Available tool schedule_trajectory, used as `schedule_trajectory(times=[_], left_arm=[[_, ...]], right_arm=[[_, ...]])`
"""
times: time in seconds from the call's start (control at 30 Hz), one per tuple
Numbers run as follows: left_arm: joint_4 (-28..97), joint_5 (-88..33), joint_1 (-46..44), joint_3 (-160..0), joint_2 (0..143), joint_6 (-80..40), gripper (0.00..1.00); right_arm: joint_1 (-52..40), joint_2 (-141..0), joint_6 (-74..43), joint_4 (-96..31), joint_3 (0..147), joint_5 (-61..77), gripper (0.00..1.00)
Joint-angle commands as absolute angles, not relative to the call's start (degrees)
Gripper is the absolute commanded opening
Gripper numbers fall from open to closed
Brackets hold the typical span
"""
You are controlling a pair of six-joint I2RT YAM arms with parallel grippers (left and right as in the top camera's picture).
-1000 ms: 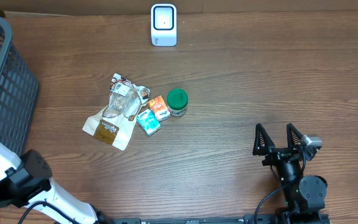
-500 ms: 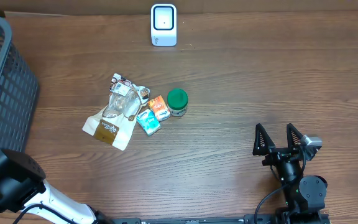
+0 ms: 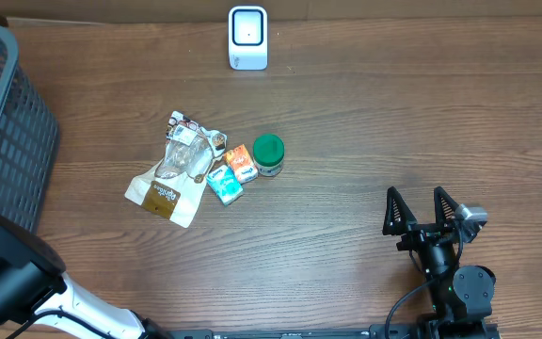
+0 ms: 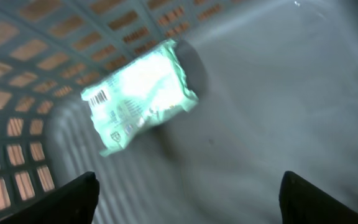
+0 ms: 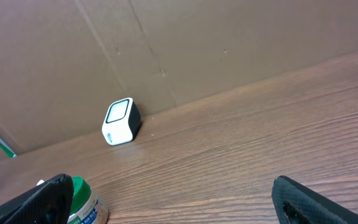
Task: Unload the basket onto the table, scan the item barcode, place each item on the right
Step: 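Reach the left gripper into the basket and grasp the mint-green wipes pack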
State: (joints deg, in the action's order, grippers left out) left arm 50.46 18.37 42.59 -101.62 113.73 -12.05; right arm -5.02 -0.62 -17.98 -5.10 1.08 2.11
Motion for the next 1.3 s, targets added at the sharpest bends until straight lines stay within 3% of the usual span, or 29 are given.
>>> schedule_trajectory(times=[0.0,0.33,0.87,1.27], left_arm=[[47.5,19.9,44.4,-98.9,113.1,-4.1,0.75],[38.0,19.9,47.4,-92.9,113.1,4.5,0.7],[22.0,19.3,50.0,-80.9,113.1,15.4,0.71],[14.7,11.7,51.0,-77.6,113.1,21.6,0.69]], right_arm=[[-5.2,-0.2,-18.0,-4.7,0.4,1.6,1.0],[-5.2,-0.2,-18.0,-4.7,0.4,1.6,1.0],[-5.2,-0.2,-18.0,-4.7,0.4,1.6,1.0],[-5.2,-0.2,-18.0,-4.7,0.4,1.6,1.0]])
